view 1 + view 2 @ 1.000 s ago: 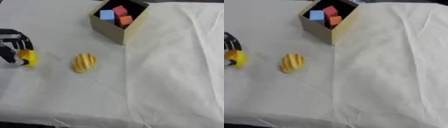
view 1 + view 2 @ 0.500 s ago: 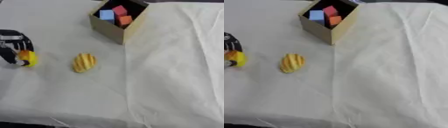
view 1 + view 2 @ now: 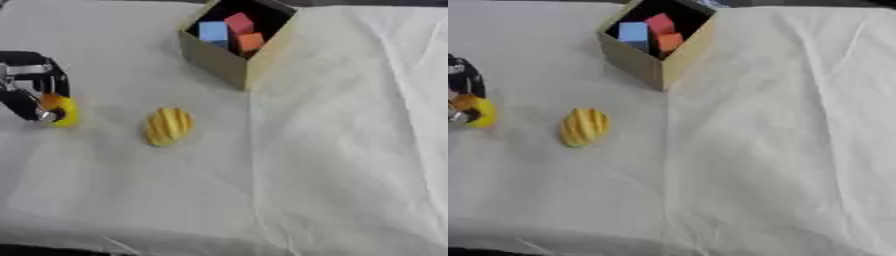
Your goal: Pick up objects on the table and place them in the box.
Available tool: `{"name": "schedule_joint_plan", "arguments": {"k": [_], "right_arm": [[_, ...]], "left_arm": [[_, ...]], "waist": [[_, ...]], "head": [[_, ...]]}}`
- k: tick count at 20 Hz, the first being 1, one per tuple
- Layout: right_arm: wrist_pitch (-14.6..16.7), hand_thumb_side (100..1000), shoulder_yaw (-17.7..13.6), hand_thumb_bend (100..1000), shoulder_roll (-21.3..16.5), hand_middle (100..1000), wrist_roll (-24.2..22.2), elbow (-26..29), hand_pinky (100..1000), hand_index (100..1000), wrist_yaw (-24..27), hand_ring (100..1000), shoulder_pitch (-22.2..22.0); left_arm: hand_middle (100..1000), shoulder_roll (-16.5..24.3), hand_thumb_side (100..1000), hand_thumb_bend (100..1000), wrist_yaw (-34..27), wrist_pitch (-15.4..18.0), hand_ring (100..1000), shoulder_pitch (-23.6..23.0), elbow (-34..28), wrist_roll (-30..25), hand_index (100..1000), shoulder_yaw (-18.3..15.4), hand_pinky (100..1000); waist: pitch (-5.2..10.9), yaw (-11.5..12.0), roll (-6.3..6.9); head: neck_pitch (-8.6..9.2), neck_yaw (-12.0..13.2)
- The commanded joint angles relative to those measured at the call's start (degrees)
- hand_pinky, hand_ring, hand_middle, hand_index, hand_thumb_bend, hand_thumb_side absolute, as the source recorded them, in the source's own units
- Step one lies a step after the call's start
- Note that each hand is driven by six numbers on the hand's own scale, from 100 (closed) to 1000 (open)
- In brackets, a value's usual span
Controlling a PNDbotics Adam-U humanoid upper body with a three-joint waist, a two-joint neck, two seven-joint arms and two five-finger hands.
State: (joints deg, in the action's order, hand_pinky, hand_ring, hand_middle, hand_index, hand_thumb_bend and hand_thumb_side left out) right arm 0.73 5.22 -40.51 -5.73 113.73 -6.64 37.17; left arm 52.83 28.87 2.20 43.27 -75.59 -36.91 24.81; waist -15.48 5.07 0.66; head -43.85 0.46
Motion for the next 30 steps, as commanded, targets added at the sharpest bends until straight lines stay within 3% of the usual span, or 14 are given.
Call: {"name": "schedule_joint_plan", "arguments": {"k": [1, 5, 6, 7, 11, 12, 17, 21, 30], "right_arm": [[0.1, 531, -1.0, 100, -0.8, 682, 0.3, 0.9, 905, 817, 0.6, 737, 0.4], [0.1, 532, -1.0, 100, -0.8, 682, 0.2, 0.9, 905, 816, 0.7, 737, 0.3], [0.1, 532, -1.0, 100, -0.8, 682, 0.2, 0.9, 905, 816, 0.7, 737, 0.3], [0.1, 532, -1.0, 100, -0.8, 682, 0.2, 0.9, 905, 816, 0.7, 737, 0.3], [0.0, 532, -1.1, 100, -0.9, 682, 0.2, 0.9, 905, 816, 0.6, 737, 0.1], [0.1, 528, -0.9, 100, -0.8, 684, 0.2, 0.9, 905, 816, 0.7, 738, 0.3], [0.7, 523, 1.2, 100, 2.7, 686, -2.1, 0.9, 906, 816, 2.0, 740, 4.5], [0.8, 535, 1.5, 100, 3.6, 685, -2.8, 0.9, 906, 815, 2.4, 740, 6.2], [0.9, 529, 1.4, 100, 4.0, 684, -2.7, 0.9, 907, 814, 2.6, 738, 7.2]], "left_arm": [[561, 3.1, 100, 296, 1.9, 0.4, 592, 1.7, -3.3, 0.3, 617, -1.8, 668], [564, 1.8, 100, 299, 3.1, 0.8, 596, 5.1, -5.1, 0.1, 621, -2.3, 673], [564, 1.0, 144, 100, 3.5, 1.0, 596, 6.7, -5.2, 0.0, 621, -2.2, 675], [564, -0.1, 100, 298, 4.0, 1.3, 596, 8.5, -5.0, -0.1, 621, -2.1, 675], [564, -2.0, 100, 298, 5.4, 2.3, 596, 11.1, -3.3, -0.4, 621, -1.8, 675], [555, -2.3, 100, 258, 5.4, 2.5, 585, 11.4, -3.2, -0.3, 615, -1.9, 673], [545, -7.6, 100, 224, 2.6, 3.7, 576, 16.8, -6.2, 3.0, 609, -6.2, 671], [544, -12.8, 100, 222, 3.3, 1.3, 574, 22.0, -1.9, 6.0, 610, -6.3, 669], [546, -25.0, 100, 230, 10.6, -1.6, 577, 31.6, 10.2, 8.5, 615, -7.6, 673]], "waist": [[1.34, -0.1, 0.32], [1.47, -0.1, 0.63], [1.53, -0.2, 0.7], [1.6, -0.1, 0.76], [1.67, 0.0, 0.8], [1.8, -0.1, 0.69], [1.6, -5.4, 0.84], [0.86, -8.0, 1.15], [-0.28, -8.6, 1.18]], "head": [[0.08, 0.0], [-0.13, -0.3], [-0.2, -0.3], [-0.23, -0.4], [-0.26, -0.6], [-0.26, -0.1], [0.17, 4.2], [1.14, 5.7], [2.76, 5.8]]}}
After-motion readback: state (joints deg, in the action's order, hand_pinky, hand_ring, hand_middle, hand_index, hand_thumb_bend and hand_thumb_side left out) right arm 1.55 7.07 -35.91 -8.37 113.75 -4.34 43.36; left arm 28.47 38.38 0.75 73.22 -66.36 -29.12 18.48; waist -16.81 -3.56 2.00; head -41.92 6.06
